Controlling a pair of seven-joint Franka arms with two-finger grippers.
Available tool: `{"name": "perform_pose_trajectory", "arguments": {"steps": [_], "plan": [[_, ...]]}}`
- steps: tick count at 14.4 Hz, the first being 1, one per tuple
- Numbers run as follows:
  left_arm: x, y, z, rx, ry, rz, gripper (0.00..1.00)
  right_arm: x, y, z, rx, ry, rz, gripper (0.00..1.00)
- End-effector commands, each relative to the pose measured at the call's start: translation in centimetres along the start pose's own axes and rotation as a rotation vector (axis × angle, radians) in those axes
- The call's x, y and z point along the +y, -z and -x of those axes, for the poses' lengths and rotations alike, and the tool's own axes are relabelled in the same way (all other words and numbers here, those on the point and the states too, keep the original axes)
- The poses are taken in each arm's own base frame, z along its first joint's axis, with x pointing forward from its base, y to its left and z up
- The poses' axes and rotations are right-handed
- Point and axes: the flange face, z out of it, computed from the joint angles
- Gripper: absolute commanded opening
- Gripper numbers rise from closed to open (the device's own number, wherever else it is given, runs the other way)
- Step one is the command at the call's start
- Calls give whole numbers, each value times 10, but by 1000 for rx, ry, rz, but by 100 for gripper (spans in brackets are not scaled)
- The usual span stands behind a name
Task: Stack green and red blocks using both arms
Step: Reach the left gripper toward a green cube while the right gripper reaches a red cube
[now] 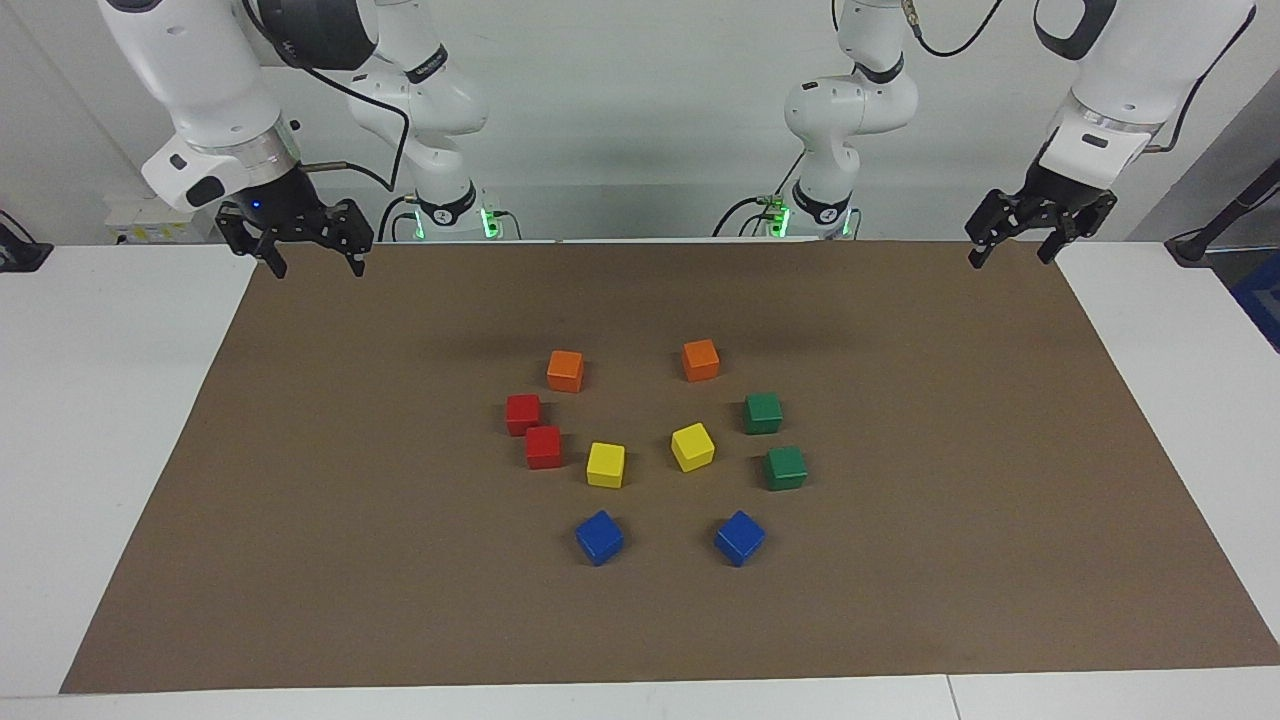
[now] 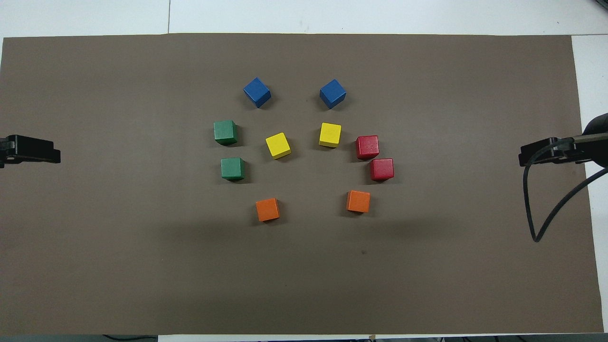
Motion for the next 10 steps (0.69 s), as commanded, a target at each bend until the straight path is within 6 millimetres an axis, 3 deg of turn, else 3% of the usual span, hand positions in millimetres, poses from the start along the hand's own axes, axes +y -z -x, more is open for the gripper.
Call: {"name": "perform_pose_trajectory", "arguments": {"steps": [1, 6, 8, 10], "plan": [[3, 3, 5, 6, -7, -19, 100, 0, 2, 0, -14, 1, -14, 99], [3, 2, 4, 9, -7, -19, 100, -2, 1, 1, -16, -5, -14, 97], [3, 2, 4, 9, -12, -19, 100, -17, -4, -1, -17, -29, -13, 97], [1, -1, 5, 4, -35, -20, 100, -56, -9, -5, 2, -48, -13, 96]]}}
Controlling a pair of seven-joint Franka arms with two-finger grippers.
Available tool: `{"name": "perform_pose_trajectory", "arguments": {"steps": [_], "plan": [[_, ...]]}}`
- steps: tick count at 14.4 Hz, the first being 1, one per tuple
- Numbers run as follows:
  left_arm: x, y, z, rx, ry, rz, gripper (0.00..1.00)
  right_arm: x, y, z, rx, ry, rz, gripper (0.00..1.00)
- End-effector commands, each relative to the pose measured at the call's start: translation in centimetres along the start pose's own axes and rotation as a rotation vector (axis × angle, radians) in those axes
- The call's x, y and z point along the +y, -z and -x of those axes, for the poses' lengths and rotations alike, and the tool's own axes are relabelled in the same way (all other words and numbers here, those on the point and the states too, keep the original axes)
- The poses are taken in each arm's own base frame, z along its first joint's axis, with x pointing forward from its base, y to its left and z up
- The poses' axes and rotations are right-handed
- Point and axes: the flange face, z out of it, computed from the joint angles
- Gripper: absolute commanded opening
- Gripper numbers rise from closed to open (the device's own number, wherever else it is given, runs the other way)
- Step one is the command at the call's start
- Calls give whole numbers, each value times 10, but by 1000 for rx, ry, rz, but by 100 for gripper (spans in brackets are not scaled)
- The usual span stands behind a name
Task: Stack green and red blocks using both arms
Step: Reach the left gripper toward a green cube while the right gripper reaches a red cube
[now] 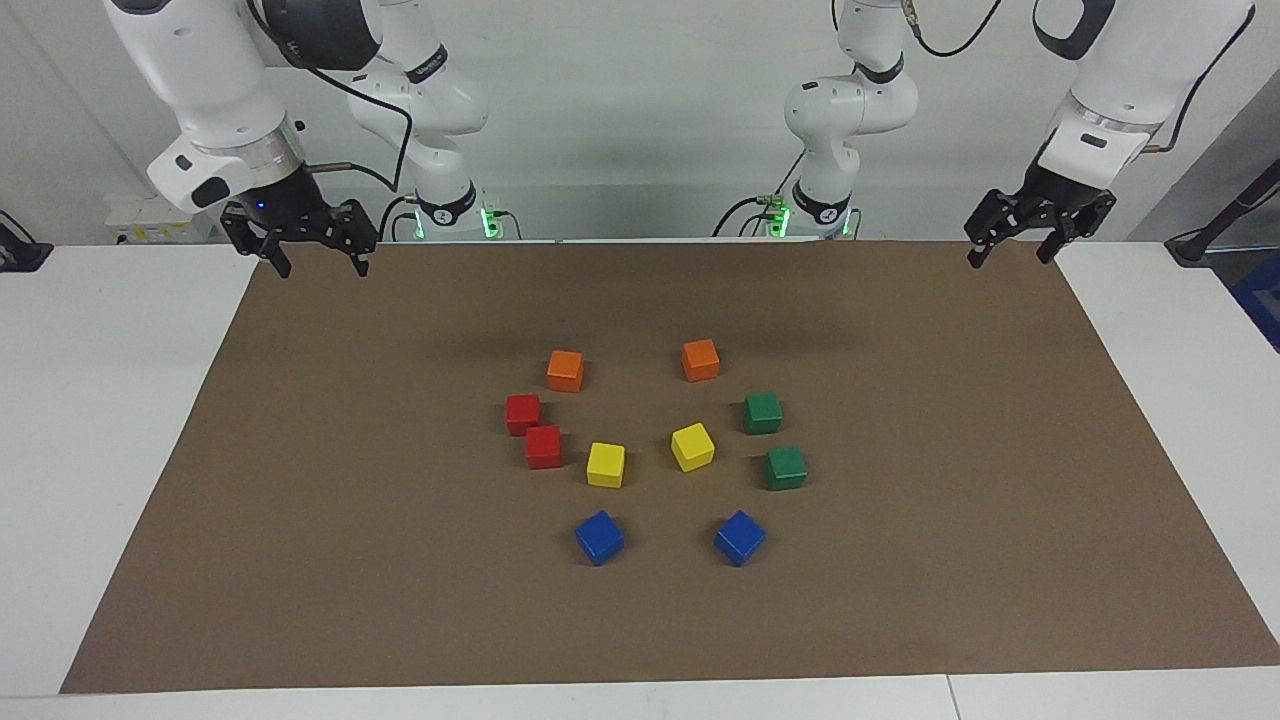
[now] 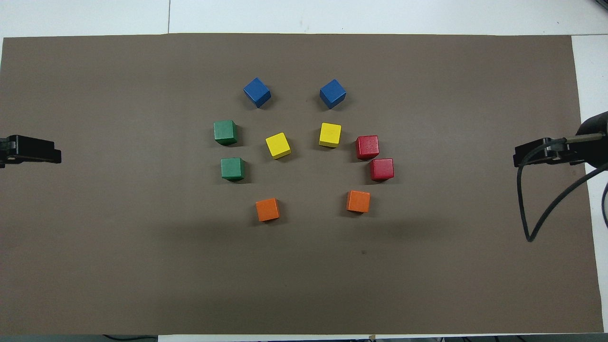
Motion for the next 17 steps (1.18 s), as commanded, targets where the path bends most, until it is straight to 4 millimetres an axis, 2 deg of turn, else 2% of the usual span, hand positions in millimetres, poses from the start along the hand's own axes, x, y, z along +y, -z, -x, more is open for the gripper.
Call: {"name": "perform_pose_trajectory", "arguments": {"steps": [1, 2, 3, 6, 7, 8, 10, 12, 14, 17], "plan": [[3, -1, 5, 6, -33, -18, 100, -50, -15, -8, 16, -28, -13, 96], [4, -2, 6, 15, -33, -18, 100, -59, -18, -12, 34, -27, -18, 96], [8, -7, 6, 30, -28, -12, 100, -71, -30, -17, 33, -20, -21, 96], [56, -37, 10, 37, -83, -4, 100, -98, -62, -35, 44, -19, -30, 95], [78, -48, 9, 37, -79, 0, 100, -107, -73, -40, 54, -20, -34, 95], [98, -61, 7, 39, -74, 5, 100, -114, -84, -46, 63, -26, -39, 95], [120, -87, 8, 38, -78, 9, 100, -125, -104, -52, 85, -27, -47, 95], [156, -121, 6, 11, -94, 10, 100, -127, -118, -57, 101, -31, -57, 95], [190, -156, 1, -4, -84, 14, 100, -142, -131, -61, 103, -35, -62, 95], [218, -197, 1, -9, -85, 18, 100, -162, -148, -61, 90, -52, -63, 92]]}}
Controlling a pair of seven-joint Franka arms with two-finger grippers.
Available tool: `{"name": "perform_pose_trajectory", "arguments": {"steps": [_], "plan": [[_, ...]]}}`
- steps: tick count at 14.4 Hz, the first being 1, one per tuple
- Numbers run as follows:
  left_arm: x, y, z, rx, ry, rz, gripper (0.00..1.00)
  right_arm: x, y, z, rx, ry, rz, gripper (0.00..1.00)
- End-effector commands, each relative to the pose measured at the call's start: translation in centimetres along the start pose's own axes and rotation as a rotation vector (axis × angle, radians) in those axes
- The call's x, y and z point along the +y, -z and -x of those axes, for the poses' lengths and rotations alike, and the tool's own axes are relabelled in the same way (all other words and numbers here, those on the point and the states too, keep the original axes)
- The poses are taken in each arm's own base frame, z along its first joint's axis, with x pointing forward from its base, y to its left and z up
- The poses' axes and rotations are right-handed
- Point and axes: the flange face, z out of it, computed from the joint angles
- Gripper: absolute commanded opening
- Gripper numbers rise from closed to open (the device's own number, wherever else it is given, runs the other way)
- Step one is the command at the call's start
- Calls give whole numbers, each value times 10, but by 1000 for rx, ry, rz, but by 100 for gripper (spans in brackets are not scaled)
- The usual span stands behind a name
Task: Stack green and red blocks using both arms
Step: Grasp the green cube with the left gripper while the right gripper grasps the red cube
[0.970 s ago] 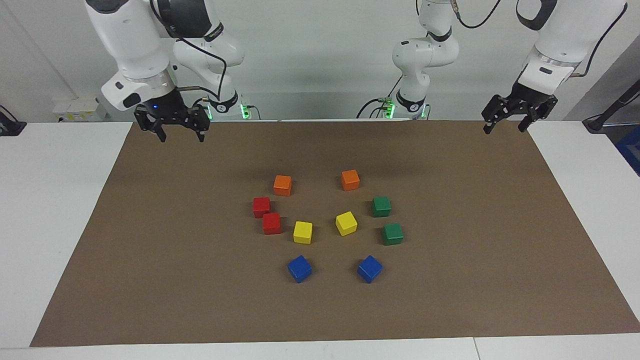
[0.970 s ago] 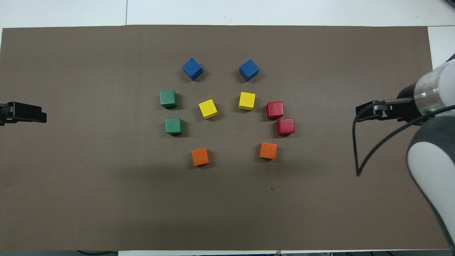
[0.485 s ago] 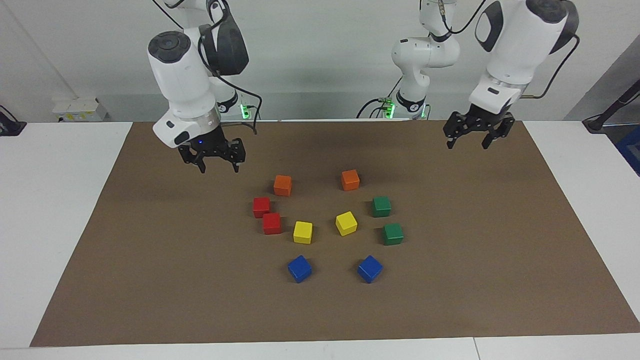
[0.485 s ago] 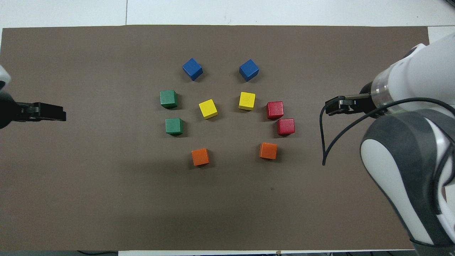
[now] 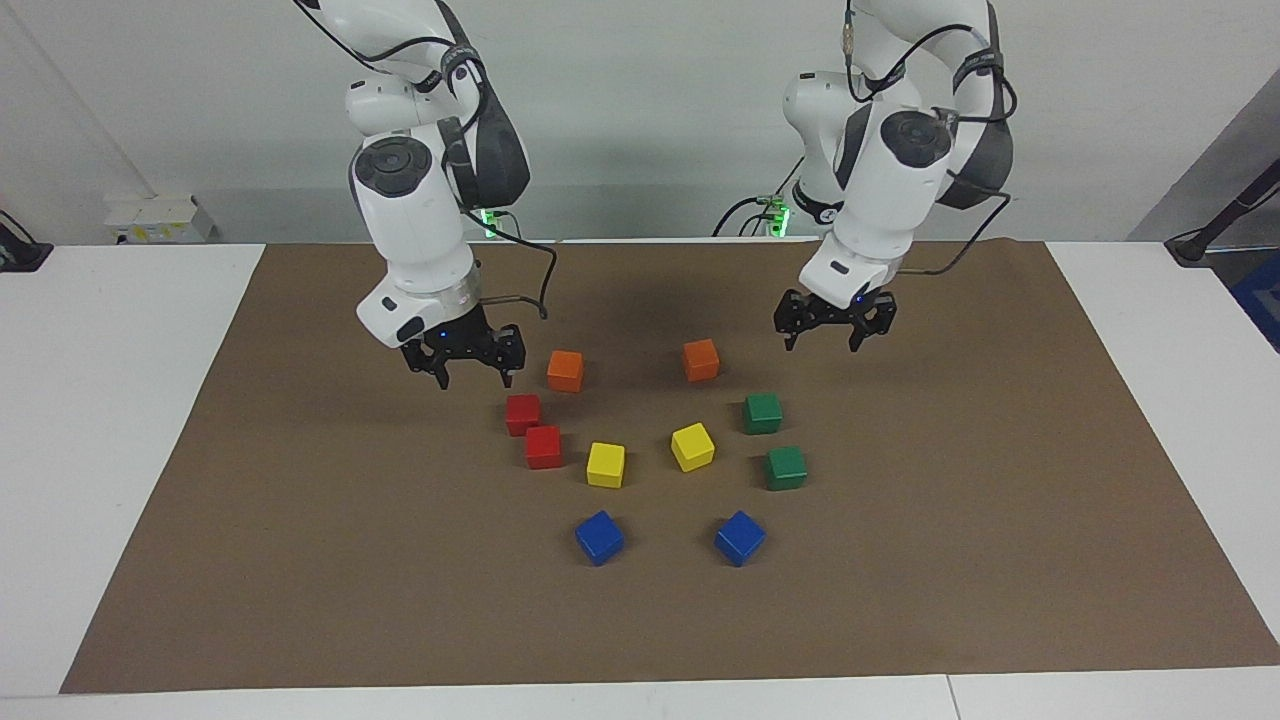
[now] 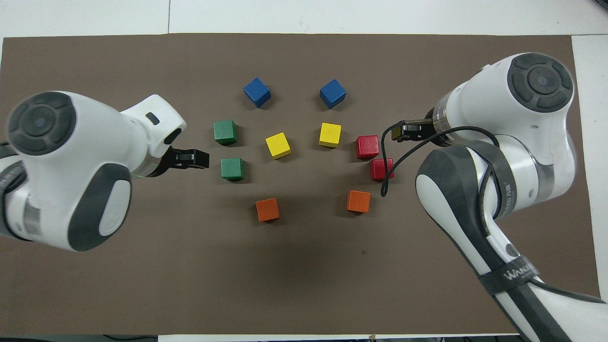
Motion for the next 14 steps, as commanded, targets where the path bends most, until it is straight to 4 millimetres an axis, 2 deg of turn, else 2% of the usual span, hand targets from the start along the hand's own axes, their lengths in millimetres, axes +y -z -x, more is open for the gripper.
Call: {"name": "perform_pose_trajectory", "arguments": {"steps": [1, 5, 7, 11, 14], "plan": [[11, -35, -5, 5, 11, -6, 100, -14, -18, 7, 3, -38, -19, 92], [17, -66, -13, 0, -3, -11, 100, -21, -50, 16, 37, -50, -33, 92], [17, -81, -17, 1, -2, -8, 100, -31, -60, 23, 35, -51, -35, 92], [24, -115, -24, 6, -4, -1, 100, -30, -76, 26, 54, -64, -43, 92], [25, -127, -26, 1, -2, -1, 100, -32, -82, 31, 45, -58, -40, 92]]}}
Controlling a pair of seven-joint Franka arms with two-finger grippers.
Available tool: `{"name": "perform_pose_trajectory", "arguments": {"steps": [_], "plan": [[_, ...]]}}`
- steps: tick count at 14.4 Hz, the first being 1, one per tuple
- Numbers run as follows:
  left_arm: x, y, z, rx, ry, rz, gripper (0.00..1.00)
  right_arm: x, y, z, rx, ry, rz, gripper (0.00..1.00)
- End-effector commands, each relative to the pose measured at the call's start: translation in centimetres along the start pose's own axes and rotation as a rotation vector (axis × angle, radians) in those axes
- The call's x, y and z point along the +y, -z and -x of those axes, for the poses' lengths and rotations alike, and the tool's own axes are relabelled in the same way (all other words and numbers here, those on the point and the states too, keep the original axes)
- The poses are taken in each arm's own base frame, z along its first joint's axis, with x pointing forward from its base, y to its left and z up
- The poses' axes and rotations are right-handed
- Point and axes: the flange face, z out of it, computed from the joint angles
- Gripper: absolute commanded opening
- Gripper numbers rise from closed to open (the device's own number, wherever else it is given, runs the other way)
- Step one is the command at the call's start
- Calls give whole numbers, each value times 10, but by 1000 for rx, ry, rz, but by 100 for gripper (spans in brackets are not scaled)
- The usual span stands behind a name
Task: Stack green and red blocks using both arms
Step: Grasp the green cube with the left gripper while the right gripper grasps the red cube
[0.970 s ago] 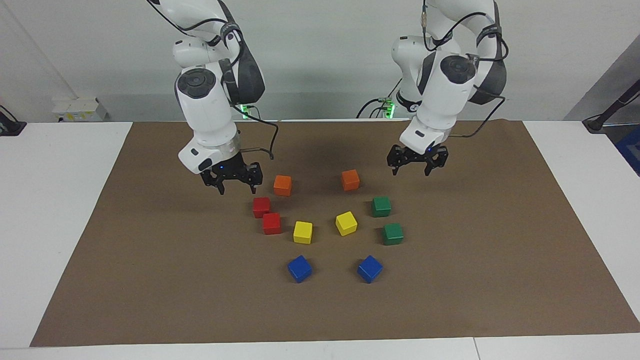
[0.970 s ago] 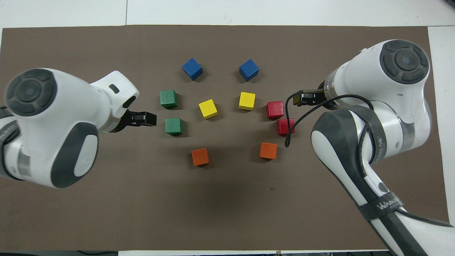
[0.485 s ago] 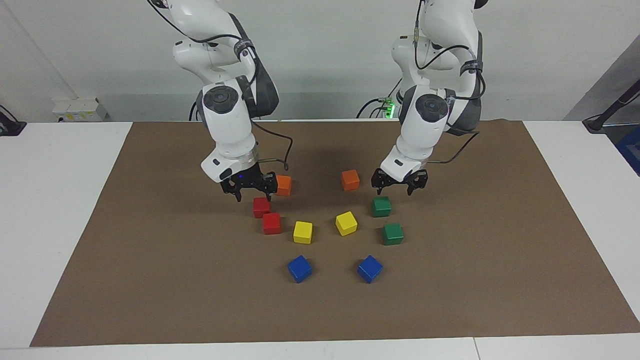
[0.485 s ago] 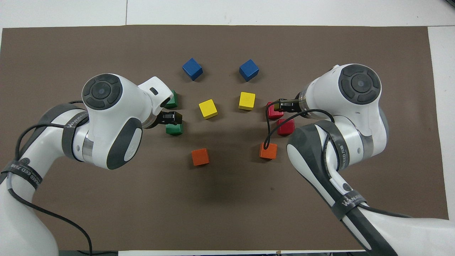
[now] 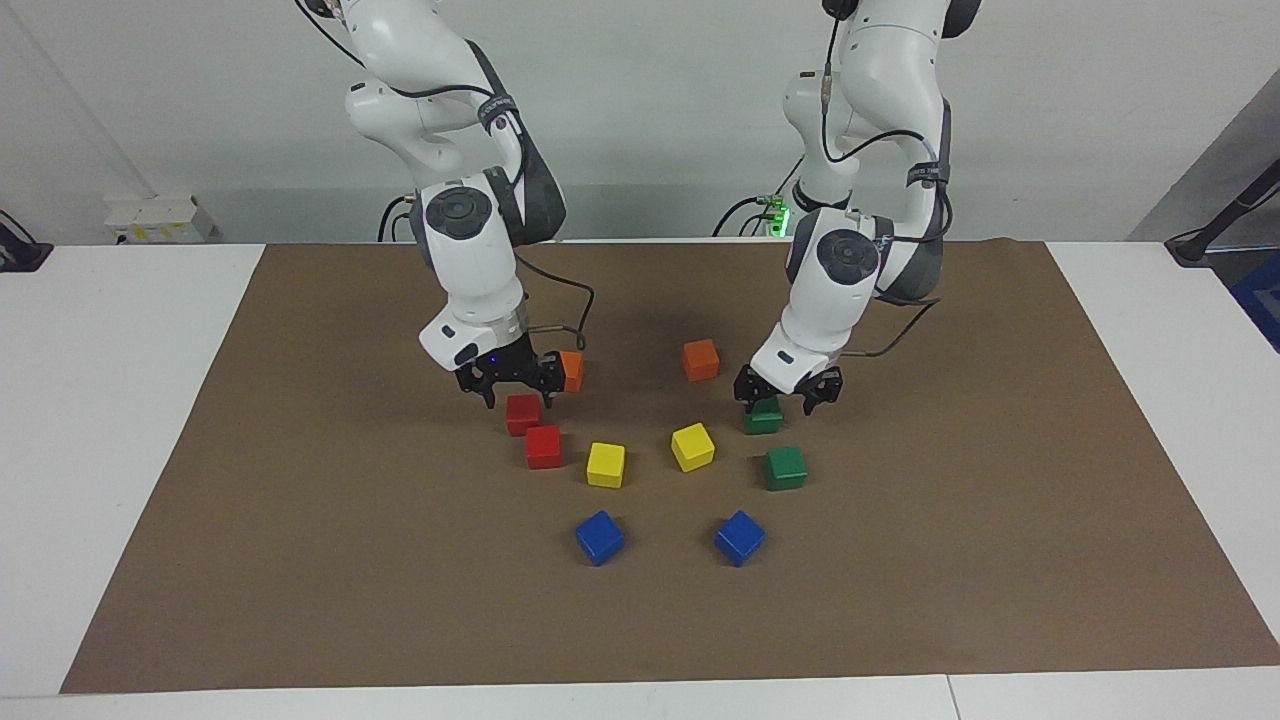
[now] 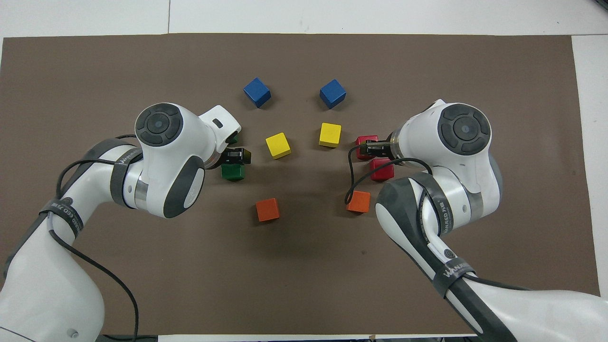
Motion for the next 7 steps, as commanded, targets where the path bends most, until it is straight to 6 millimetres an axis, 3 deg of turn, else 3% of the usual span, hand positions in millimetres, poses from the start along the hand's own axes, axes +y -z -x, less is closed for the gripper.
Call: {"name": "perform_pose_trajectory", "arguments": {"steps": [1, 4, 7], "plan": [[3, -6, 0, 19, 10, -11, 100, -1, -9, 5, -4, -22, -12, 92], [5, -13, 4, 26, 22, -8, 100, 1, -20, 12, -18, -16, -6, 100], [4, -19, 7, 23, 36, -9, 100, 5, -28, 20, -34, -3, 2, 100]]}}
